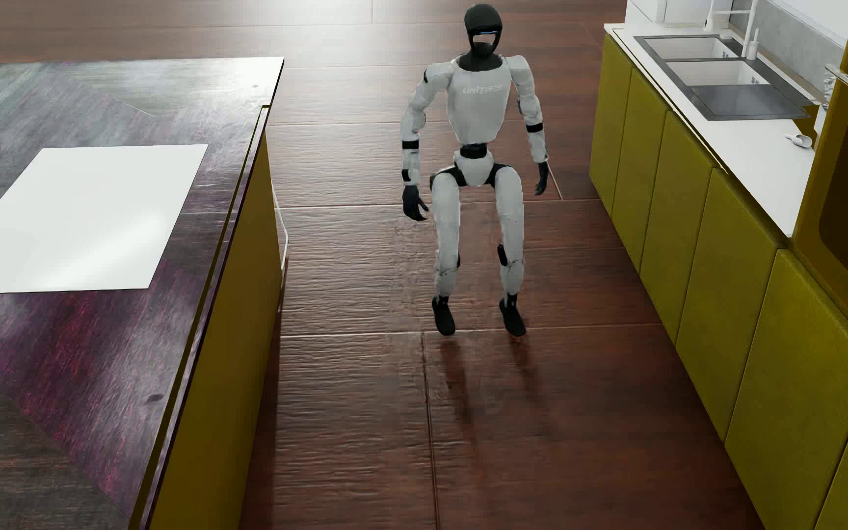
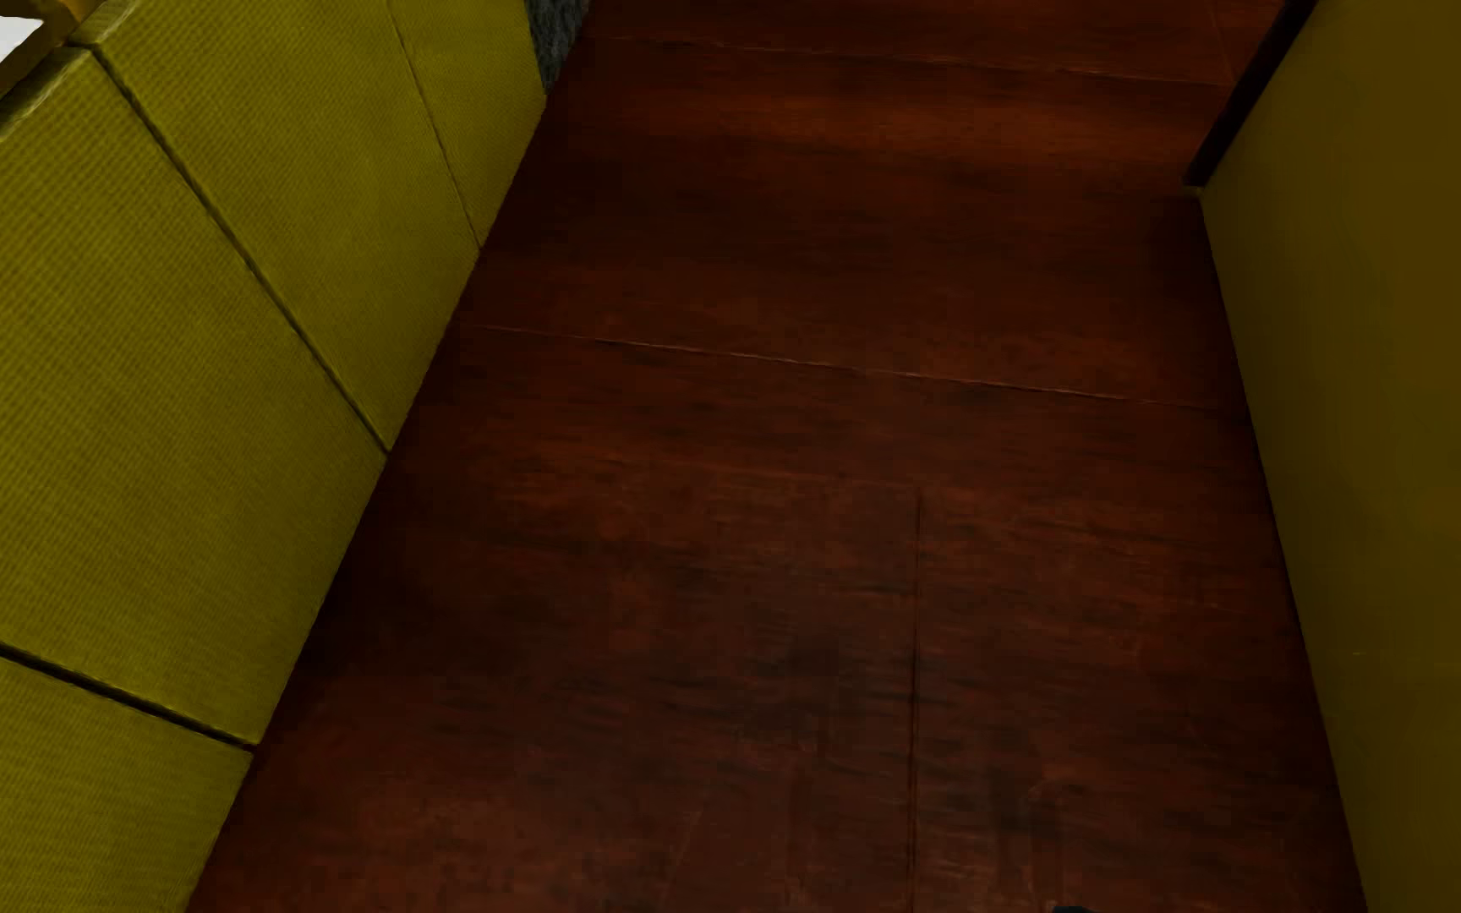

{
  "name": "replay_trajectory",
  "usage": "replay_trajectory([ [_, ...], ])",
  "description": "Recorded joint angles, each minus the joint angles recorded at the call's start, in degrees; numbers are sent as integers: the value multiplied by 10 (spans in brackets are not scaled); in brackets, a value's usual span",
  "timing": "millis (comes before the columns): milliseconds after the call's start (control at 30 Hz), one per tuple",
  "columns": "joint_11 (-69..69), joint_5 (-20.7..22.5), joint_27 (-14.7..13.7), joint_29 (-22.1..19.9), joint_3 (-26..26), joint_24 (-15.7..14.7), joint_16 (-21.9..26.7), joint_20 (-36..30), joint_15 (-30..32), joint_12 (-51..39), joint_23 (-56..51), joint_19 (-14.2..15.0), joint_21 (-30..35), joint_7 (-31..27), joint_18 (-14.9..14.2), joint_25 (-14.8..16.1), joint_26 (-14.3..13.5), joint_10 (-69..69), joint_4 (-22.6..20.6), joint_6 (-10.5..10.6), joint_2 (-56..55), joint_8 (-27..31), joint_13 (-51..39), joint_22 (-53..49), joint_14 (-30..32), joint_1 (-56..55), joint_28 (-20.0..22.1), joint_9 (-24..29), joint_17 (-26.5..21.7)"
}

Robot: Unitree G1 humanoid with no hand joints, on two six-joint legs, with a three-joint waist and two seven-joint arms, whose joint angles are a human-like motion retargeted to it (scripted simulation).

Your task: Lower arm

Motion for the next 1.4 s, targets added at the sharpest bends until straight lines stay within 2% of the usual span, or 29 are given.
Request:
replay_trajectory([
  [100,25,2,0,0,-14,0,5,44,1,4,-39,0,-23,0,0,0,0,67,-2,2,-63,0,16,-65,82,-118,0,46,-12],
  [167,23,-6,0,0,-22,0,7,41,11,-5,-30,0,-25,0,0,0,0,96,-17,0,-88,0,15,-79,114,-177,0,71,-14],
  [233,15,-15,0,0,-24,0,5,33,29,-16,-9,0,-17,0,0,0,0,98,-32,0,-102,0,10,-82,62,-204,0,90,-17],
  [400,17,-23,0,0,-28,0,2,29,48,-19,-6,0,-20,0,0,0,0,72,-64,9,-136,0,2,-111,-22,-224,0,109,-21],
  [533,25,-10,0,0,-19,0,10,30,58,-32,-30,0,-21,0,0,0,0,42,-64,13,-149,0,-19,-116,31,-211,0,112,-15],
  [667,14,3,0,0,0,0,34,6,77,-78,-26,0,17,0,0,0,0,25,-62,-4,-152,0,-66,-111,6,-184,0,119,-6],
  [700,1,15,0,0,7,0,51,-35,89,-113,-19,0,67,0,0,0,0,18,-61,-10,-160,0,-106,-108,14,-185,0,134,-8],
  [767,16,3,0,0,12,0,66,-84,104,-194,-19,0,102,0,0,0,0,18,-68,-16,-192,0,-168,-102,15,-204,0,157,-10],
  [833,48,-10,0,0,11,0,77,-144,105,-305,20,0,161,0,0,0,0,26,-73,-21,-237,0,-272,-80,16,-238,0,158,-1],
  [933,103,-33,0,0,-10,0,86,-202,75,-510,89,0,245,0,0,0,0,63,-84,-24,-294,0,-470,-38,32,-303,0,158,9],
  [1000,155,-51,0,0,-22,0,97,-243,79,-663,148,0,298,0,0,0,0,98,-84,-25,-367,0,-626,7,37,-376,0,158,17],
  [1100,244,-86,0,0,-46,0,119,-311,76,-870,217,0,319,0,0,0,0,148,-79,-24,-528,0,-832,78,37,-530,0,158,30],
  [1200,308,-119,0,0,-50,0,130,-290,59,-1000,229,0,306,0,0,0,0,199,-70,-21,-635,0,-981,102,2,-639,0,158,33],
  [1267,349,-134,0,0,-45,0,129,-276,72,-1058,249,0,305,0,0,0,0,226,-79,-20,-695,0,-928,111,4,-695,0,158,36],
  [1300,368,-143,0,0,-43,0,126,-274,73,-1049,259,0,313,0,0,0,0,237,-83,-20,-715,0,-909,117,1,-711,0,158,37],
  [1400,383,-140,0,0,-41,0,120,-269,55,-1037,254,0,284,0,0,0,0,271,-81,-17,-731,0,-892,125,-8,-740,0,158,48],
])
